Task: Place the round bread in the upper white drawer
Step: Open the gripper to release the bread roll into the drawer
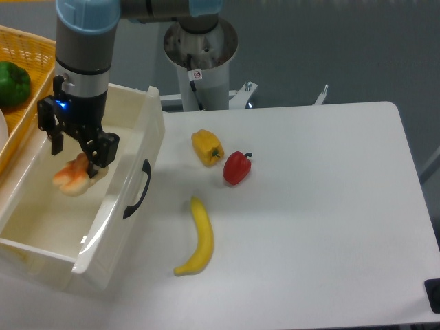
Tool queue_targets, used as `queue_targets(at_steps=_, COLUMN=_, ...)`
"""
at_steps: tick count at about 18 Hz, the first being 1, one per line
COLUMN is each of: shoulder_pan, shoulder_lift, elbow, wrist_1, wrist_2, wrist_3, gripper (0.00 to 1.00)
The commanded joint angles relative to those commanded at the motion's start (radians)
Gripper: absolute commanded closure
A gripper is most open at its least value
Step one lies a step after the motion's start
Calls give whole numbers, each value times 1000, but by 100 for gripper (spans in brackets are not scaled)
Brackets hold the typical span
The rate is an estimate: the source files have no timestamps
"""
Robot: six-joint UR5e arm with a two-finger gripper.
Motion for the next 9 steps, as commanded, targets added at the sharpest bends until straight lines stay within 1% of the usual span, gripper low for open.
queue_targets(at_steps=9, shoulder_pan=-3, shoulder_lift=-6, elbow=-3, wrist_1=-2, wrist_2=-2, wrist_3=0, gripper=1)
